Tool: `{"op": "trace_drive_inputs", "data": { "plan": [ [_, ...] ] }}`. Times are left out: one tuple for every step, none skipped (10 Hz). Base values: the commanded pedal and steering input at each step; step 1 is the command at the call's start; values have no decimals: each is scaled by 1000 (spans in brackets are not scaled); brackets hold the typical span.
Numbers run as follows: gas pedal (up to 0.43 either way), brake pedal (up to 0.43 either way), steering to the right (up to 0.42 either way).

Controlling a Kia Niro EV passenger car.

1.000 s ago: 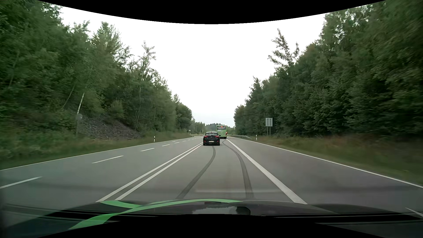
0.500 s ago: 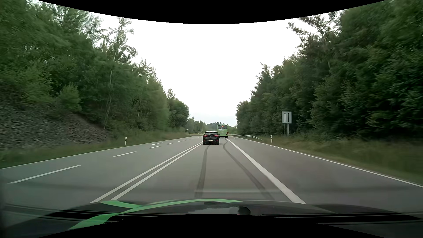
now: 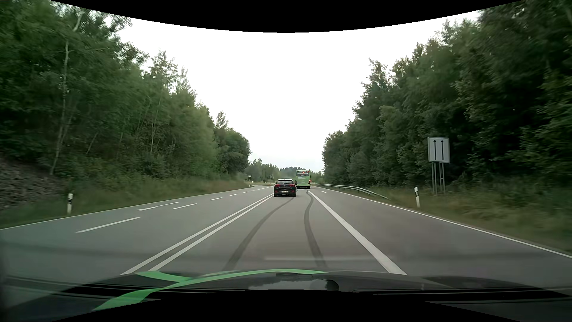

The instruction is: Follow the waypoints while adhering to traffic rules and regulations

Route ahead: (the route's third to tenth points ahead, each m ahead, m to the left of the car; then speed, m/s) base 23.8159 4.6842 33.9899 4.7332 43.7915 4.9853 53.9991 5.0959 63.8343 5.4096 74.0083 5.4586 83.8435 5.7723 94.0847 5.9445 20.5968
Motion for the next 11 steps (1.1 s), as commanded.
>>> {"op": "trace_drive_inputs", "data": {
  "plan": [
    [449,0,-3],
    [469,0,-3],
    [488,0,-3],
    [520,0,-3],
    [531,0,-3],
    [531,0,-3],
    [539,0,-3],
    [539,0,-3],
    [539,0,-4],
    [539,0,-6],
    [551,0,-7]
  ]
}}
